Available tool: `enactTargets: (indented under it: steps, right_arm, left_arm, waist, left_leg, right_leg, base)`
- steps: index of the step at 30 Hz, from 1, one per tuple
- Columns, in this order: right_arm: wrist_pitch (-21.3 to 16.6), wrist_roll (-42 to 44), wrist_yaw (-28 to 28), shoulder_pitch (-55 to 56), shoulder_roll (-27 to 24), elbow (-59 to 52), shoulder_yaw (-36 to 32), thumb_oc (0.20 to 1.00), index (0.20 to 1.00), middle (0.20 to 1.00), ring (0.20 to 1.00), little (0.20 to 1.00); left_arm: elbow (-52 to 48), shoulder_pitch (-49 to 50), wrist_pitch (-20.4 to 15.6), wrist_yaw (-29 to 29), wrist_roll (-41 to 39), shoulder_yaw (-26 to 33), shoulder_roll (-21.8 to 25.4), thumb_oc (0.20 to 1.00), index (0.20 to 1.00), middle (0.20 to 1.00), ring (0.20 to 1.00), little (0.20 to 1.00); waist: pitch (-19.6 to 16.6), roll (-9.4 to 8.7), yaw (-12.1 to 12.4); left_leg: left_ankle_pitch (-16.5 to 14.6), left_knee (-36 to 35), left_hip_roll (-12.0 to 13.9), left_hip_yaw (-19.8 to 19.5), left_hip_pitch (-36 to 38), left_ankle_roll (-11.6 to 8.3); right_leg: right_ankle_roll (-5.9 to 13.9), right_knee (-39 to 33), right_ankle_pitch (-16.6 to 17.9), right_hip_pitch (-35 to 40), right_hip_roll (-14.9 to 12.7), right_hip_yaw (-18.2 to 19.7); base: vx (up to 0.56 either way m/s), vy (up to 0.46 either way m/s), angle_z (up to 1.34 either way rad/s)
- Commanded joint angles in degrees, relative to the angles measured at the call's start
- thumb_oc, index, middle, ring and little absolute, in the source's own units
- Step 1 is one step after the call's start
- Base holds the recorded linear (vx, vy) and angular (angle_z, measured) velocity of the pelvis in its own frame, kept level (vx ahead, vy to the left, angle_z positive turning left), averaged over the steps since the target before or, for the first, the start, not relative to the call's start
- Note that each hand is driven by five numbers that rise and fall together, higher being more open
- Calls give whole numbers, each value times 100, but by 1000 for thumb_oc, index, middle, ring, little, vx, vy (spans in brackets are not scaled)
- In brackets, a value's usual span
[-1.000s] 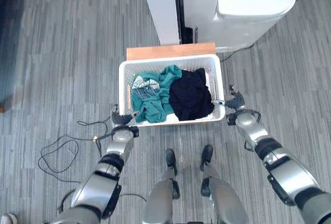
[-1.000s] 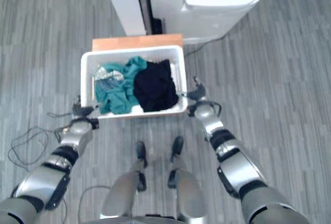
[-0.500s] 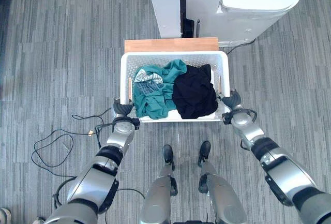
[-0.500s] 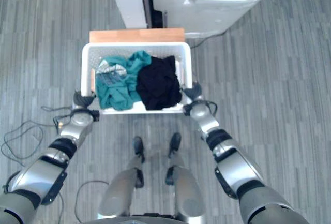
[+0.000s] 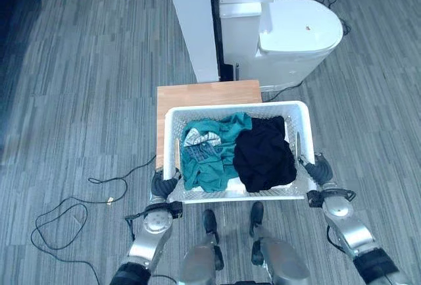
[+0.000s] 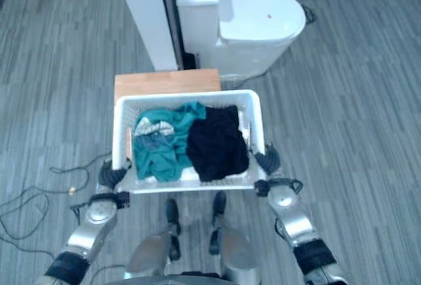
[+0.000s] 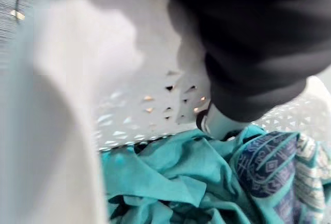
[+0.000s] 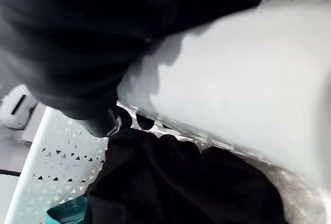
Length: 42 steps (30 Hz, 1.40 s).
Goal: Grab the laundry basket,head to the washer,open it,put in the laundry and shut it.
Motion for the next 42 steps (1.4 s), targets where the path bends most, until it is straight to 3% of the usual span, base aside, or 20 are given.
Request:
enactTargets:
  steps: [1, 7, 13, 15, 17, 18, 19, 20, 21, 22, 28, 30, 31, 33, 36, 37, 38, 40, 42]
  right_arm:
    - [-633, 14, 374, 183, -220, -551, -512, 200, 200, 200, 200, 200]
    - [-736, -92, 563, 828, -227, -984, -844, 200, 200, 200, 200, 200]
    - [-709, -93, 496, 923, -101, -955, -945, 200, 200, 200, 200, 200]
    - [-730, -99, 470, 811, -41, -998, -843, 200, 200, 200, 200, 200]
    - [-752, -116, 445, 665, 33, -1000, -717, 200, 200, 200, 200, 200]
    - [-758, -131, 440, 636, 48, -1004, -685, 200, 200, 200, 200, 200]
    - [-758, -131, 440, 635, 49, -1003, -685, 200, 200, 200, 200, 200]
    - [-778, -105, 422, 568, 87, -1026, -618, 200, 200, 200, 200, 200]
    - [-782, -106, 423, 537, 97, -1022, -581, 200, 200, 200, 200, 200]
    - [-780, -113, 424, 531, 99, -1026, -571, 200, 200, 200, 200, 200]
    - [-791, -106, 459, 802, 15, -1117, -644, 200, 200, 200, 200, 200]
    - [-798, -89, 415, 771, -110, -1140, -609, 200, 200, 200, 200, 200]
    - [-760, -10, 400, 733, -169, -1114, -593, 200, 200, 200, 200, 200]
    - [-763, 49, 451, 760, -210, -1118, -561, 200, 200, 200, 200, 200]
    - [-740, 42, 484, 824, -223, -1108, -560, 200, 200, 200, 200, 200]
    - [-722, 18, 470, 824, -228, -1082, -559, 200, 200, 200, 200, 200]
    - [-699, -107, 429, 785, -238, -1016, -538, 200, 200, 200, 200, 200]
    - [-710, -112, 377, 693, -214, -928, -516, 200, 200, 200, 200, 200]
    - [-711, -86, 364, 664, -200, -907, -525, 200, 200, 200, 200, 200]
  left_arm:
    - [-200, 151, -382, -565, 60, 404, 252, 200, 200, 200, 200, 200]
    - [-739, 565, -417, -789, 282, 274, 337, 200, 200, 200, 200, 200]
    - [-955, 446, -416, -902, 414, 36, 440, 200, 200, 200, 200, 200]
    - [-1080, 265, -444, -861, 504, -63, 482, 200, 200, 200, 200, 200]
    - [-1162, 61, -479, -792, 495, -114, 528, 200, 200, 200, 200, 200]
    - [-1184, -6, -482, -794, 487, -129, 541, 200, 200, 200, 200, 200]
    - [-1183, -7, -482, -794, 487, -128, 542, 200, 200, 200, 200, 200]
    - [-1252, -23, -480, -766, 440, -90, 561, 200, 200, 200, 200, 200]
    - [-1281, -6, -463, -769, 415, -56, 555, 200, 200, 200, 200, 200]
    - [-1252, 22, -444, -790, 437, -63, 556, 200, 200, 200, 200, 200]
    - [-1057, 243, -412, -967, 476, -154, 403, 200, 200, 200, 200, 200]
    - [-1016, 307, -405, -929, 356, -219, 340, 200, 200, 200, 200, 200]
    - [-961, 331, -400, -883, 258, -282, 304, 200, 200, 200, 200, 200]
    - [-955, 395, -400, -884, 227, -337, 242, 200, 200, 200, 200, 200]
    - [-966, 471, -383, -930, 249, -356, 230, 200, 200, 200, 200, 200]
    - [-957, 487, -381, -937, 272, -352, 236, 200, 200, 200, 200, 200]
    - [-975, 542, -371, -959, 317, -309, 244, 200, 200, 200, 200, 200]
    - [-978, 564, -359, -942, 347, -282, 242, 200, 200, 200, 200, 200]
    - [-987, 555, -355, -943, 351, -278, 250, 200, 200, 200, 200, 200]
  waist:
    - [-838, -47, -81]
    - [-1016, -66, -285]
    - [-1077, -56, -581]
    - [-994, -100, -759]
    - [-961, -118, -756]
    - [-968, -116, -731]
    - [-972, -118, -728]
    - [-1036, -35, -584]
    - [-1072, -38, -533]
    - [-1107, -51, -533]
    - [-1241, -110, -665]
    - [-1187, -74, -634]
    - [-1150, -33, -532]
    - [-1097, -83, -399]
    - [-1082, -78, -310]
    - [-1061, -69, -254]
    - [-1013, -26, -86]
    - [-930, 36, 98]
    - [-904, 59, 166]
  left_leg:
    - [-129, 129, -66, 32, -57, -130]
    - [-503, 367, -310, -610, -38, -27]
    - [-640, 269, -299, 29, 230, 105]
    - [-787, 318, -277, 586, 328, 204]
    - [-875, 326, -191, 1201, 407, 221]
    - [-885, 327, -138, 1352, 453, 202]
    - [-880, 325, -138, 1356, 449, 200]
    - [-986, 333, -14, 1554, 592, 119]
    - [-982, 394, 61, 1739, 624, 88]
    - [-988, 448, 114, 1878, 657, 57]
    - [-1213, 1453, 601, 2170, 716, -129]
    - [-1034, 2232, 841, 1898, 566, -185]
    - [-863, 2627, 702, 1194, 246, -189]
    - [-1104, 2480, 112, 457, -228, 82]
    - [-1136, 2169, -120, 174, -479, 139]
    - [-1008, 2063, -224, 56, -671, 126]
    - [-608, 1746, -450, -230, -1024, 72]
    - [-193, 1299, -629, -599, -1226, -35]
    - [-40, 1147, -660, -710, -1289, -60]
  right_leg:
    - [548, 261, -810, 196, -186, 115]
    - [593, 276, -720, 165, -156, 587]
    - [703, 451, -627, -15, -112, 1142]
    - [833, 729, -555, -320, -26, 1516]
    - [920, 960, -479, -624, -135, 1150]
    - [905, 1032, -510, -663, -260, 746]
    - [903, 1030, -506, -669, -260, 750]
    - [857, 1159, -697, -611, -628, -385]
    - [806, 1195, -737, -558, -818, -963]
    - [767, 1191, -771, -499, -897, -1220]
    - [573, 948, -929, -257, -674, -842]
    - [395, 901, -1083, -59, -472, -649]
    - [273, 851, -1200, 87, -302, -469]
    - [257, 811, -1178, 196, -274, -217]
    - [299, 818, -1254, 304, -230, -29]
    - [302, 808, -1278, 369, -196, 33]
    - [288, 809, -1319, 493, -56, 222]
    - [265, 834, -1429, 675, 149, 528]
    - [243, 840, -1444, 727, 211, 661]
  base:
    - [37, -7, -7]
    - [6, 69, -28]
    - [-9, 143, -71]
    - [-72, 170, -162]
    - [-57, 63, -207]
    - [-1, -38, -200]
    - [107, -67, -173]
    - [116, -115, -179]
    - [141, -171, -177]
    - [85, -180, -140]
    - [155, -226, -73]
    - [253, -259, -46]
    - [290, -201, -74]
    - [175, -103, -93]
    - [158, -24, -63]
    - [317, -20, -50]
    - [315, -10, -51]
    - [314, -6, -85]
    - [179, 37, -89]
